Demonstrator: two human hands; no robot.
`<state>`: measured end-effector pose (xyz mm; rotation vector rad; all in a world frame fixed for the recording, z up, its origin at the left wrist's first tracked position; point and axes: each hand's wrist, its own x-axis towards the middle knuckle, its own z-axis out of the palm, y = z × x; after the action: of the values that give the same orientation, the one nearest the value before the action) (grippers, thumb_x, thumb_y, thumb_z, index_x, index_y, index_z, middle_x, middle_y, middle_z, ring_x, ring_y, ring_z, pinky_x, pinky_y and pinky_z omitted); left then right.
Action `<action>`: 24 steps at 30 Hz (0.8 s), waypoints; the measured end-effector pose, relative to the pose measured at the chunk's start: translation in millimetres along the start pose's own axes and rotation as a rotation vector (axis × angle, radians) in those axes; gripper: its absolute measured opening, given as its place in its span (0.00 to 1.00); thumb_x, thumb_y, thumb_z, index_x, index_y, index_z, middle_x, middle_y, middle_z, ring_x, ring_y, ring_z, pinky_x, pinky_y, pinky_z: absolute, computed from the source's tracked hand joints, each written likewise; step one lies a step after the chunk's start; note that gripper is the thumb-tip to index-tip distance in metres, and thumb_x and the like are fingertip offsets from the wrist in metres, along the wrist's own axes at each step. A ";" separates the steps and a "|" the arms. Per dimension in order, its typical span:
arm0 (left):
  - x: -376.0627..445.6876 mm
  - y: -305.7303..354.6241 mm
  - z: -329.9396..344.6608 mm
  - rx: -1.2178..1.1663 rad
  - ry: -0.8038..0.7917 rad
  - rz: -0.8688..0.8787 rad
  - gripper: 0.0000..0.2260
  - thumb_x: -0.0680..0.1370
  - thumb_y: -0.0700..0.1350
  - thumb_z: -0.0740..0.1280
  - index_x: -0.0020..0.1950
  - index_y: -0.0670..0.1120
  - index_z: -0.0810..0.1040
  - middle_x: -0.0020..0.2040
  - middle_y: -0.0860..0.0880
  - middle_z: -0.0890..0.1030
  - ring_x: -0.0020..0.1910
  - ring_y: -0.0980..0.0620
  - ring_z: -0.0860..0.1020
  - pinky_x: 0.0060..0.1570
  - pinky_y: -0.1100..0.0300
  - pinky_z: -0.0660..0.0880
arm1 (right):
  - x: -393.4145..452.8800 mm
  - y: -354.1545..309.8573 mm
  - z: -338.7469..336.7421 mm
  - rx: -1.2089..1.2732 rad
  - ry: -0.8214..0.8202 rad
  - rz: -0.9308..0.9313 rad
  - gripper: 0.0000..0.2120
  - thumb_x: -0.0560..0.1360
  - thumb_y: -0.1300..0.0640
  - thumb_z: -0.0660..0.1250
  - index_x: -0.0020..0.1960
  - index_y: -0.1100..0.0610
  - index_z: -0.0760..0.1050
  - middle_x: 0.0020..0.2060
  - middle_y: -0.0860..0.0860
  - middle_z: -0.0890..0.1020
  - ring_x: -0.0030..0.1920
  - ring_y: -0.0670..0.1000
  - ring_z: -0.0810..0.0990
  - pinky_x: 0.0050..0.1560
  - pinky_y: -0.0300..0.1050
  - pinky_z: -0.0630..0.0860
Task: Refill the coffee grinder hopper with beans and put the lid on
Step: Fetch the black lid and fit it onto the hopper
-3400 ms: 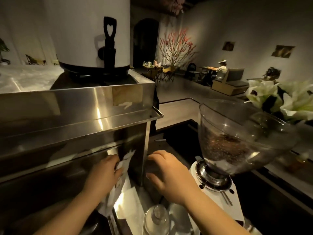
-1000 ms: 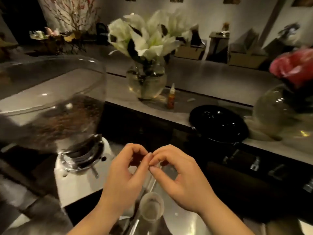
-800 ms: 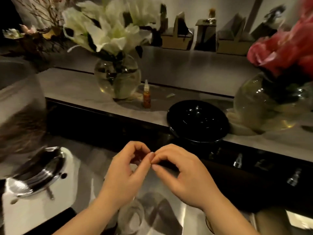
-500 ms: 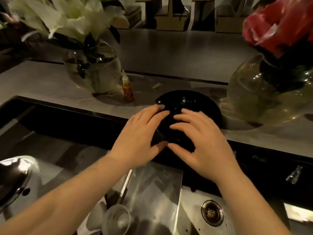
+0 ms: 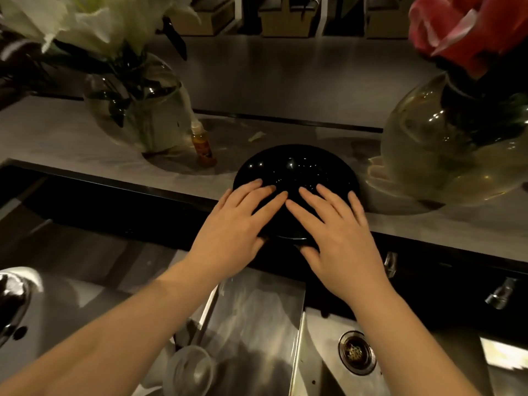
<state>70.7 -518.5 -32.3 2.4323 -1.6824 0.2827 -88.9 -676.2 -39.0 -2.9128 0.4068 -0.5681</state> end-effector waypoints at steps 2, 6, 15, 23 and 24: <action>-18.0 -0.4 -5.7 0.024 0.061 -0.010 0.38 0.75 0.39 0.74 0.84 0.50 0.68 0.79 0.45 0.74 0.81 0.40 0.68 0.74 0.33 0.71 | -4.3 -9.3 1.6 0.030 0.003 -0.049 0.42 0.73 0.57 0.80 0.83 0.48 0.69 0.79 0.52 0.74 0.85 0.59 0.65 0.84 0.73 0.54; -54.0 -1.2 -24.8 0.146 0.416 0.037 0.22 0.78 0.35 0.73 0.71 0.49 0.85 0.64 0.48 0.86 0.68 0.42 0.83 0.74 0.30 0.69 | -18.4 -23.9 2.4 0.173 0.103 -0.141 0.40 0.71 0.67 0.76 0.80 0.49 0.73 0.74 0.50 0.79 0.81 0.57 0.70 0.81 0.72 0.62; -119.7 4.5 -149.5 0.176 0.588 0.195 0.10 0.86 0.40 0.68 0.61 0.45 0.90 0.61 0.47 0.89 0.62 0.49 0.87 0.59 0.45 0.83 | -12.1 -93.5 -51.2 0.447 0.376 -0.384 0.18 0.91 0.48 0.55 0.78 0.48 0.74 0.70 0.47 0.82 0.74 0.52 0.79 0.74 0.66 0.72; -218.3 -8.5 -278.0 0.412 0.757 0.096 0.10 0.86 0.40 0.69 0.62 0.47 0.89 0.61 0.47 0.88 0.61 0.48 0.87 0.58 0.44 0.82 | 34.7 -207.1 -126.7 0.438 0.685 -0.780 0.18 0.86 0.55 0.70 0.75 0.50 0.79 0.70 0.50 0.83 0.72 0.57 0.81 0.70 0.69 0.74; -224.3 -11.4 -290.1 0.439 0.770 0.092 0.10 0.86 0.40 0.68 0.63 0.47 0.88 0.61 0.47 0.88 0.61 0.48 0.87 0.58 0.44 0.81 | 43.0 -217.0 -136.4 0.420 0.700 -0.830 0.19 0.86 0.55 0.70 0.76 0.50 0.78 0.70 0.50 0.83 0.72 0.56 0.81 0.70 0.68 0.74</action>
<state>-13.1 -240.3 191.8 2.0392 -1.4512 1.5082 -52.2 -494.3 143.0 -2.2788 -0.8127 -1.5484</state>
